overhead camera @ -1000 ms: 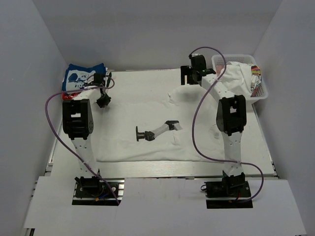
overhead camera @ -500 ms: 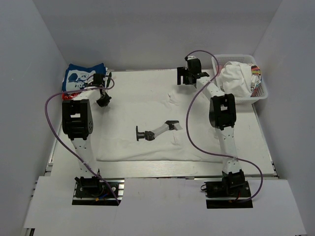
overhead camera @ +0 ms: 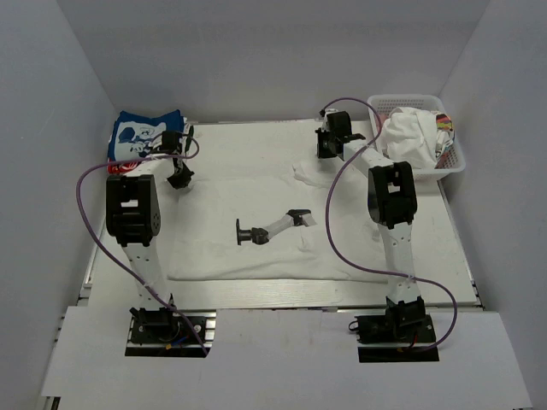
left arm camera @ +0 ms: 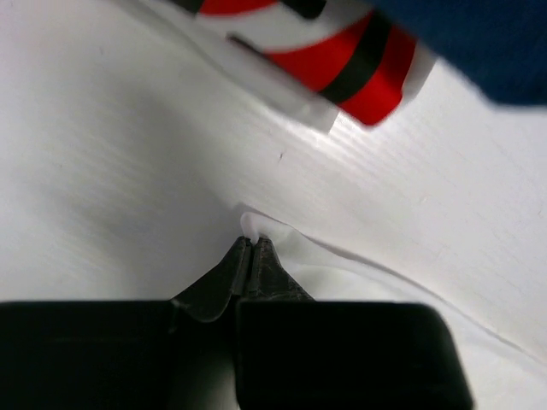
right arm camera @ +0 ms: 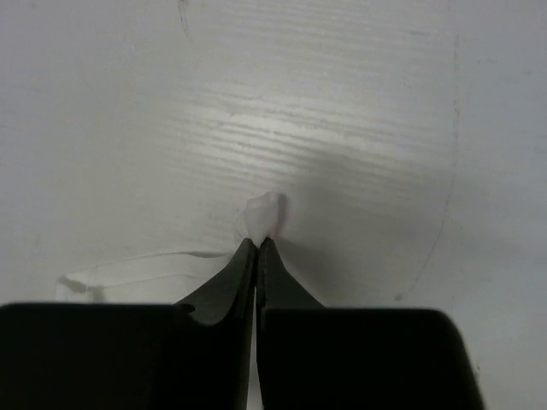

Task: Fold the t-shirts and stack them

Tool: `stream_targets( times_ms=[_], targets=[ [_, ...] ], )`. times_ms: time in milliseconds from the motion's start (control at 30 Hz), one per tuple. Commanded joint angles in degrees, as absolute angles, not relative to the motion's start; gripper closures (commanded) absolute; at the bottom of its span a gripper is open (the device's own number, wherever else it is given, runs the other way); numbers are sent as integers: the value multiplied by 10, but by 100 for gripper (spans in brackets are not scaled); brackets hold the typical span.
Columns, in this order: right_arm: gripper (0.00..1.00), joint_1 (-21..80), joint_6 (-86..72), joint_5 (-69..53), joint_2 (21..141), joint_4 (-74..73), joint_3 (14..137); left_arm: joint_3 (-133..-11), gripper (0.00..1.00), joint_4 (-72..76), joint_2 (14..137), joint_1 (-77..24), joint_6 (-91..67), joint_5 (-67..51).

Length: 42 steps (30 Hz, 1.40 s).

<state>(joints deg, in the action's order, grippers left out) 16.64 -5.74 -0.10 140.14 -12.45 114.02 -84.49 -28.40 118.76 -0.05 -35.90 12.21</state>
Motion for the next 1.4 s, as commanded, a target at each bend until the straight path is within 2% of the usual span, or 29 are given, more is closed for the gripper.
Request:
stream_targets(
  times_ms=[0,300,333,567,700,900,1133,1367],
  targets=[
    [100,169,-49,-6,1333,-102,1098,-824,100,-294,1127,-12,-352,124],
    [100,179,-17,-3,1100,-61,880,-715,100,-252,997,-12,-352,124],
    [100,183,-16,15,1082,-55,821,-705,100,-252,985,-12,-352,124],
    [100,195,-11,69,903,-69,653,-622,100,-216,905,-12,-334,144],
    [100,200,-13,117,803,-106,605,-600,100,-211,869,-12,-334,144],
    [100,203,-42,157,717,-196,576,-547,100,-200,810,-12,-334,150],
    [100,205,-90,130,608,-257,519,-490,100,-194,766,-12,-345,157],
    [100,214,-122,95,561,-300,445,-450,100,-194,737,-12,-370,169]
  ],
)
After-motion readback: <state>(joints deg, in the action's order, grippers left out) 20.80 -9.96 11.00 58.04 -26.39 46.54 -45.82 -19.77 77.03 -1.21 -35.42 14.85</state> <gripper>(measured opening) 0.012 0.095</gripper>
